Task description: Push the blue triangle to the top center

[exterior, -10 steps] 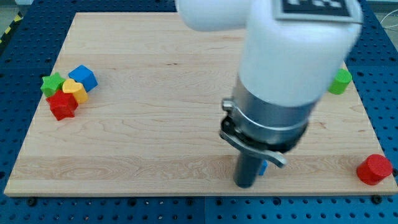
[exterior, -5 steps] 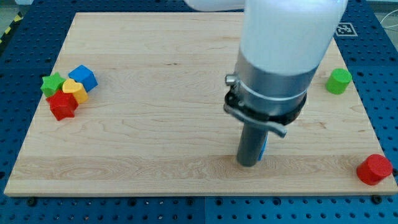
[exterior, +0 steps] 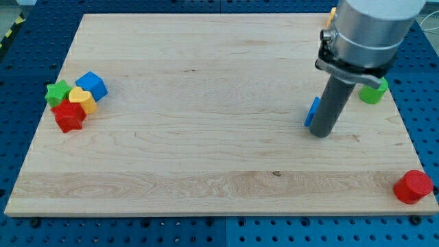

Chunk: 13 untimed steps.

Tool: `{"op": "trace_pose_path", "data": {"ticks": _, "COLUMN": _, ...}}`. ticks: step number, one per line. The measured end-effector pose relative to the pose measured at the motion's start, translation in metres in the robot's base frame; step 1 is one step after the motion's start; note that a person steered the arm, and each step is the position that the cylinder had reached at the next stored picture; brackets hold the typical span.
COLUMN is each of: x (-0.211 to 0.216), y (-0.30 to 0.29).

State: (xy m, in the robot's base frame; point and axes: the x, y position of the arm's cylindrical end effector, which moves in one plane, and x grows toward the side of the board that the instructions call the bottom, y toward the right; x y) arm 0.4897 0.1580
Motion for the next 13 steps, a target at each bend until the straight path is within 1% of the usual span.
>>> {"op": "trace_pose_path", "data": {"ticks": 2, "x": -0.077, "y": 0.003}}
{"op": "trace_pose_path", "data": {"ticks": 4, "x": -0.146, "y": 0.038}}
{"op": "trace_pose_path", "data": {"ticks": 5, "x": -0.182, "y": 0.038}}
{"op": "trace_pose_path", "data": {"ticks": 6, "x": -0.19, "y": 0.035}}
{"op": "trace_pose_path", "data": {"ticks": 8, "x": -0.163, "y": 0.028}}
{"op": "trace_pose_path", "data": {"ticks": 11, "x": -0.187, "y": -0.048}}
{"op": "trace_pose_path", "data": {"ticks": 12, "x": -0.198, "y": -0.079}}
{"op": "trace_pose_path", "data": {"ticks": 13, "x": -0.216, "y": -0.092}}
